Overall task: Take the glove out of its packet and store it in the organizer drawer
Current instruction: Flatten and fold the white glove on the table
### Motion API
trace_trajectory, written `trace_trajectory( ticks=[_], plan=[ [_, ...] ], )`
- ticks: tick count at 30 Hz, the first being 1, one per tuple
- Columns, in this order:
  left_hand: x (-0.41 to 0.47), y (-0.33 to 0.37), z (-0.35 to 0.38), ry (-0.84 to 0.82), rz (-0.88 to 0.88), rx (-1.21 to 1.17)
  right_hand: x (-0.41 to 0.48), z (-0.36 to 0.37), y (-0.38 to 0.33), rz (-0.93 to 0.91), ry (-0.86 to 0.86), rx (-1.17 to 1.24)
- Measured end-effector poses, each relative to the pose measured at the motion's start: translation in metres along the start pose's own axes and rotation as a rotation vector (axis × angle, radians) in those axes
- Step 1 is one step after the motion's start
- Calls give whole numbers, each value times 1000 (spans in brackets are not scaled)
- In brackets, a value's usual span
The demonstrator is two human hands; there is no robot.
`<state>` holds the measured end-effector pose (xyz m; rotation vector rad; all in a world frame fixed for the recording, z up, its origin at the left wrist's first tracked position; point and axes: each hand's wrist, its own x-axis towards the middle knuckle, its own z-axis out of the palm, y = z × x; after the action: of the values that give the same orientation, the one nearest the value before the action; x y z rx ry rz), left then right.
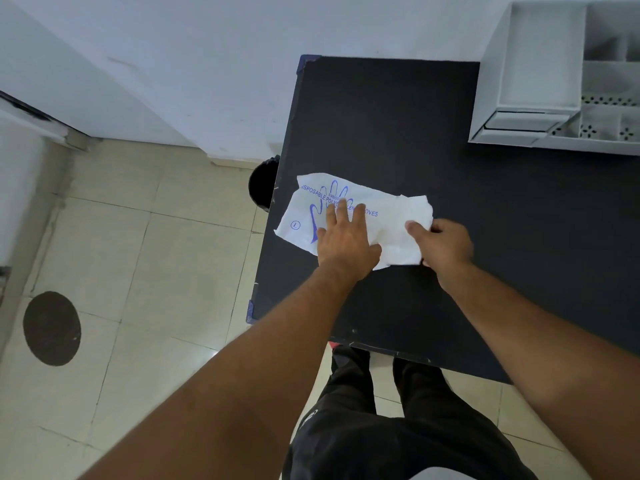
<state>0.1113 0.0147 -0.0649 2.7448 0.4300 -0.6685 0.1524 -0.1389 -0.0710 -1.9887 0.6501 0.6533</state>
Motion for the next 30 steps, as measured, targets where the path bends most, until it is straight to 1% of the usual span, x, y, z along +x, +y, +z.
trace_trajectory(
  ticks=[1,3,5,8,12,15,20,23,25,27,30],
  plan=[
    [2,2,-1,-22,46,19,5,-2,-1,-19,-21,43],
    [6,5,-3,-61,139,38,10,-6,-6,15,-124,131],
    [11,8,-5,-109,190,29,15,-8,-10,56,-236,117],
    [18,9,-6,-168,142,-23,18,-9,-14,97,-261,144],
    [25,14,-7,-182,90,-102,16,-7,-17,90,-289,219],
    [24,15,-8,-158,97,-80,18,-2,-16,95,-235,231],
    [21,15,-5,-156,94,-28,21,-3,-17,136,-156,336],
    [20,18,-5,-180,82,-15,22,-5,-14,170,-216,406],
    [21,19,-6,-192,77,-4,22,-6,-12,185,-239,399],
    [21,18,-6,-197,74,8,22,-5,-11,185,-182,384],
    [24,18,-8,-197,68,13,21,-5,-11,203,-93,455]
  ],
)
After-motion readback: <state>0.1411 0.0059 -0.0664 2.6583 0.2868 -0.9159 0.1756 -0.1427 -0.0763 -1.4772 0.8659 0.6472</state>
